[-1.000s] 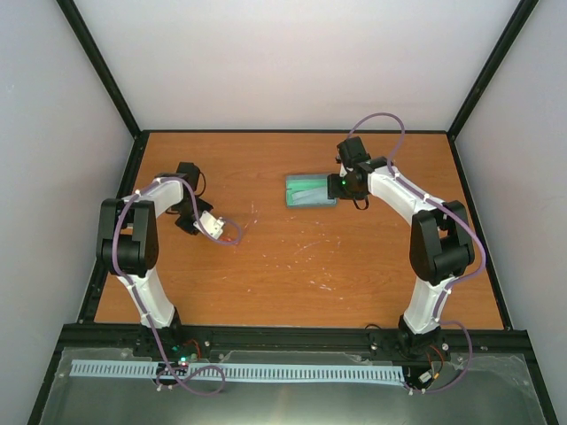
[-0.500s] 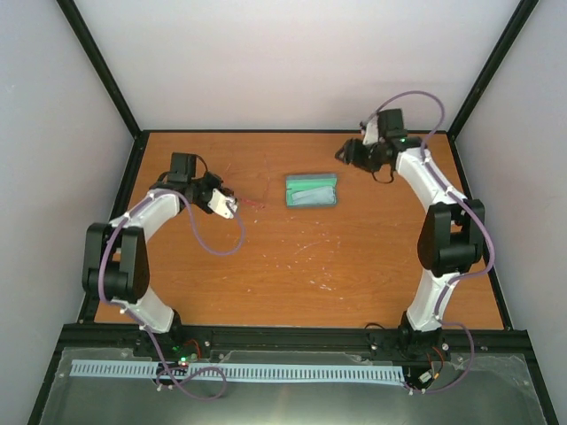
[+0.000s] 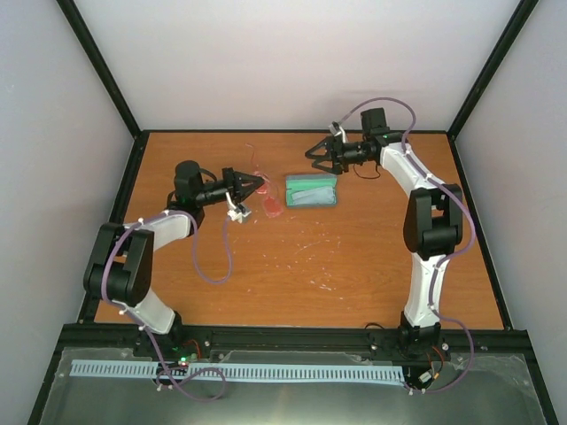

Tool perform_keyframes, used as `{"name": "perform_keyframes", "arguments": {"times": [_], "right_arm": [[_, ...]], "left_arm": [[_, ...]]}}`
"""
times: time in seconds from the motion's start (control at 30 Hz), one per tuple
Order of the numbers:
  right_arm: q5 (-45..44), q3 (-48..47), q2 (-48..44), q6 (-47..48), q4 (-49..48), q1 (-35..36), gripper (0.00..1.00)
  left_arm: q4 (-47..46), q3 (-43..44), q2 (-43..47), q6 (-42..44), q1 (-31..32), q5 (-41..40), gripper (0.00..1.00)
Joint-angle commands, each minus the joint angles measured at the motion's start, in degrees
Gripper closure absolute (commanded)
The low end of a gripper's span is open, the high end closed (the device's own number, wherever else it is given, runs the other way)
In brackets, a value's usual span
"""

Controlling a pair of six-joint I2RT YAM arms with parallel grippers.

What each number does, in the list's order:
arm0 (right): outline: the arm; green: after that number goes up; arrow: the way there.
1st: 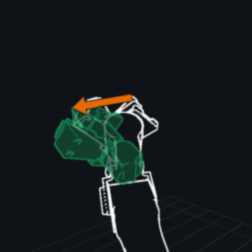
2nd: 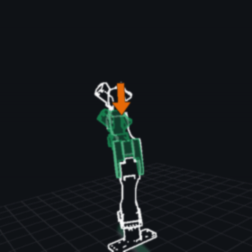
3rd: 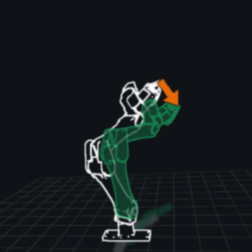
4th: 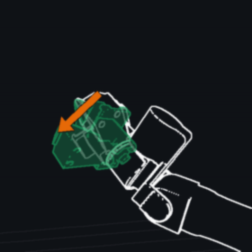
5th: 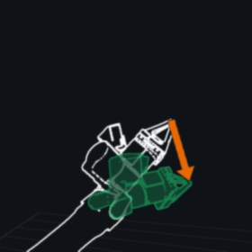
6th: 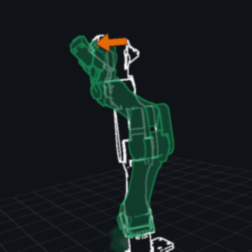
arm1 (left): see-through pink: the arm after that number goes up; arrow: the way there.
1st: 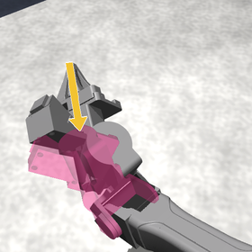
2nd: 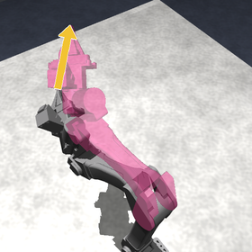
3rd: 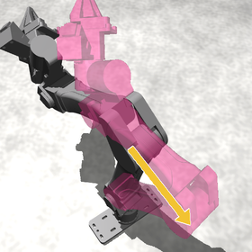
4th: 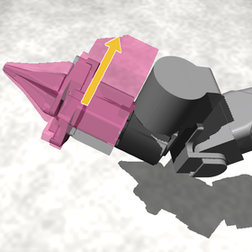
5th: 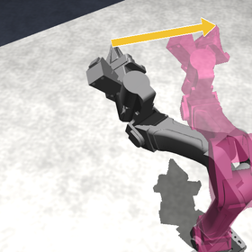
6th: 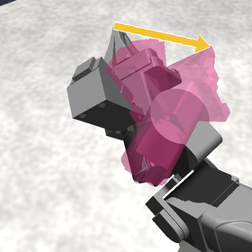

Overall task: Organize the sunglasses
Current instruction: Pick up the sunglasses from the center of the board, then fold the sunglasses.

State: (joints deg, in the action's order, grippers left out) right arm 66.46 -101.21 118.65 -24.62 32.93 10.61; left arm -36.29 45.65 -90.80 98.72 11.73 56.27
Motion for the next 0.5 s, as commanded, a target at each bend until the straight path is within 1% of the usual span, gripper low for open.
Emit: {"name": "perform_keyframes", "arguments": {"times": [0.0, 0.07, 0.23, 0.37, 0.47], "right_arm": [[8.2, -1.9, 1.1, 1.7, 4.5, 2.5, 0.33], [8.1, -3.6, 2.1, 3.5, 7.1, 3.7, 0.33], [11.1, -7.0, 3.7, 4.2, 7.1, 7.8, 0.34], [12.2, -6.7, 3.8, 6.0, 8.7, 9.3, 0.34], [13.3, -5.9, 3.1, 7.0, 8.8, 10.1, 0.34]], "left_arm": [[-15.3, 2.3, -3.9, -4.2, 1.4, 6.5, 0.96], [-17.1, 3.3, -5.1, -5.0, 1.8, 7.0, 0.95], [-20.3, 4.5, -7.0, -7.2, 2.6, 7.6, 0.95], [-23.5, 4.5, -8.5, -8.1, 2.9, 7.6, 0.95], [-24.2, 4.6, -8.9, -8.4, 3.0, 7.5, 0.95]]}}
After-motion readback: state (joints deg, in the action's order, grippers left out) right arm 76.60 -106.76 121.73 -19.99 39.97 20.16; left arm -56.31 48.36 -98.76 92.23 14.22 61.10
